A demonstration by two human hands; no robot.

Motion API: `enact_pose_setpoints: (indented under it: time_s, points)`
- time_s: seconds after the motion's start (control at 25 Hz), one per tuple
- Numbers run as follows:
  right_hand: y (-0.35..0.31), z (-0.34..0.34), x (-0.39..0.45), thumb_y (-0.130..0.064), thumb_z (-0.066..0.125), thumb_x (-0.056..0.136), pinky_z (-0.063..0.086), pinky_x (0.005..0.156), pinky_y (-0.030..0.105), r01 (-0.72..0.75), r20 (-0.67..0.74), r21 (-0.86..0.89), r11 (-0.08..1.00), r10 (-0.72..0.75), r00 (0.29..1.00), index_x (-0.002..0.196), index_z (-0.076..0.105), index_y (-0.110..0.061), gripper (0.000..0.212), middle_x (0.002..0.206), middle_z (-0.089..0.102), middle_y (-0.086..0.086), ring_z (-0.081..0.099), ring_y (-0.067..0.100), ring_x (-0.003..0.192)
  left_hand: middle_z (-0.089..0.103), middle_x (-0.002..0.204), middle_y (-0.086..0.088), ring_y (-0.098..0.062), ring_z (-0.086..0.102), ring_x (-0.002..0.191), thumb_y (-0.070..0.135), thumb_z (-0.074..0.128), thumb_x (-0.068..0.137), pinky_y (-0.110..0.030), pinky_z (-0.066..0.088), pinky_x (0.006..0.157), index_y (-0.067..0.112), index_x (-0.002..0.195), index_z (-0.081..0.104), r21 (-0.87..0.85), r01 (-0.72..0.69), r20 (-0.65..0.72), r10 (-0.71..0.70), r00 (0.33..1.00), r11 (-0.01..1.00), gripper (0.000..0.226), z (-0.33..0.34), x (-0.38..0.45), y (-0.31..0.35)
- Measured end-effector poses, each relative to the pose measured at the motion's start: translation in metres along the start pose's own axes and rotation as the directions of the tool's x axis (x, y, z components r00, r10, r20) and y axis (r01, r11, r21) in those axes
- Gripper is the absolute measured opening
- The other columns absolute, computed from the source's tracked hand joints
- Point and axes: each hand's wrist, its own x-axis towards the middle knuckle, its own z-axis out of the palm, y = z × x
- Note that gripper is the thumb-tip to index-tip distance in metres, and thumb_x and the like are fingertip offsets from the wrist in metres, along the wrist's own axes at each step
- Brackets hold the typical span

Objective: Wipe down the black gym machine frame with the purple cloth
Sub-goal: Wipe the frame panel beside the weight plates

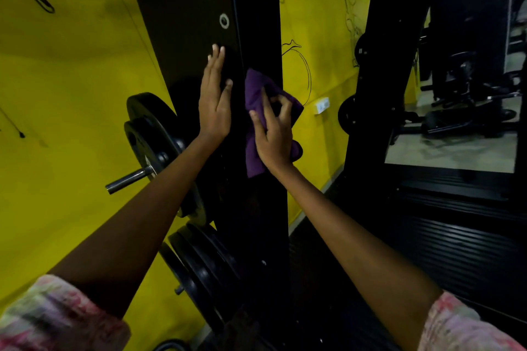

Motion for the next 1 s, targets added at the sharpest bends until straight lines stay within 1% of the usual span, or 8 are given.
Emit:
enact_pose_setpoints:
  time_s: [0.08,0.24,0.44,0.52,0.68,0.76,0.88,1.0]
  points:
    - [0.016,-0.003,-0.002,-0.034,0.046,0.095,0.048,0.083,0.027,-0.047,0.057,0.033,0.998,0.045,0.997,0.133,0.053,-0.005,0.048,0.115,0.049,0.025,0.049,0.030,0.109,0.019,0.156,-0.021,-0.031,0.015,0.145,0.027,0.034,0.098,-0.014,0.011,0.113,0.000,0.147,0.026,-0.005,0.031,-0.032,-0.031,0.999,1.000,0.056,0.004,-0.001,0.004]
    - [0.006,0.002,0.044,-0.025,0.052,0.093,0.041,0.084,0.023,-0.410,0.023,0.145,0.901,0.411,0.911,0.135,0.050,-0.006,0.047,0.116,0.047,0.023,0.052,0.031,0.103,0.022,0.155,-0.020,-0.031,0.018,0.144,0.018,0.036,0.098,-0.013,0.009,0.112,0.000,0.146,0.028,0.050,0.030,-0.045,-0.028,0.999,0.998,0.052,0.004,0.000,0.006]
    - [0.004,-0.002,0.044,-0.026,0.050,0.092,0.034,0.086,0.015,0.112,-0.023,-0.025,0.993,-0.112,0.993,0.127,0.058,-0.002,0.043,0.112,0.053,0.027,0.044,0.021,0.106,0.019,0.156,-0.019,-0.025,0.012,0.145,0.033,0.034,0.099,-0.010,0.007,0.112,0.002,0.147,0.026,-0.018,0.034,-0.079,-0.036,0.996,0.999,0.058,0.012,-0.001,0.003]
    - [0.022,-0.007,0.039,-0.026,0.049,0.092,0.040,0.087,0.020,0.137,0.025,-0.007,0.991,-0.137,0.990,0.127,0.058,-0.001,0.044,0.112,0.052,0.028,0.043,0.022,0.108,0.017,0.157,-0.018,-0.022,0.008,0.145,0.053,0.032,0.096,-0.015,0.007,0.114,0.003,0.148,0.024,-0.099,0.052,-0.131,-0.064,0.989,0.994,0.073,0.023,-0.004,0.009]
    - [0.011,-0.003,0.084,-0.029,0.050,0.093,0.035,0.080,0.008,-0.119,-0.040,0.070,0.990,0.122,0.992,0.131,0.054,-0.005,0.046,0.112,0.051,0.023,0.052,0.030,0.105,0.020,0.156,-0.016,-0.016,0.009,0.145,0.065,0.026,0.091,-0.048,0.010,0.119,0.005,0.147,0.028,-0.212,0.133,-0.311,-0.196,0.930,0.968,0.082,0.048,0.002,0.023]
    - [0.005,-0.001,0.101,-0.030,0.048,0.093,0.040,0.084,0.019,0.086,-0.070,-0.036,0.996,-0.089,0.994,0.130,0.056,-0.005,0.045,0.113,0.052,0.023,0.048,0.024,0.106,0.024,0.155,-0.017,-0.022,0.013,0.145,0.064,0.021,0.093,-0.054,0.014,0.116,0.004,0.146,0.030,-0.127,0.159,-0.386,-0.196,0.902,0.979,0.080,0.055,0.005,0.026]
    - [0.021,-0.011,0.105,-0.034,0.042,0.099,0.044,0.086,0.027,0.510,0.034,-0.111,0.853,-0.510,0.860,0.132,0.050,-0.010,0.041,0.122,0.041,0.015,0.043,0.022,0.108,0.024,0.155,-0.018,-0.024,0.013,0.144,0.060,0.016,0.095,-0.053,0.015,0.116,0.003,0.146,0.028,-0.022,0.144,-0.414,-0.140,0.900,0.989,0.078,0.062,0.004,0.024]
    - [0.032,-0.014,0.134,-0.033,0.045,0.098,0.048,0.082,0.028,0.531,0.060,-0.087,0.843,-0.527,0.848,0.131,0.050,-0.012,0.040,0.122,0.040,0.014,0.047,0.024,0.109,0.022,0.156,-0.018,-0.023,0.011,0.144,0.060,0.016,0.095,-0.051,0.012,0.117,0.003,0.147,0.026,-0.015,0.128,-0.419,-0.122,0.900,0.992,0.077,0.062,0.005,0.020]
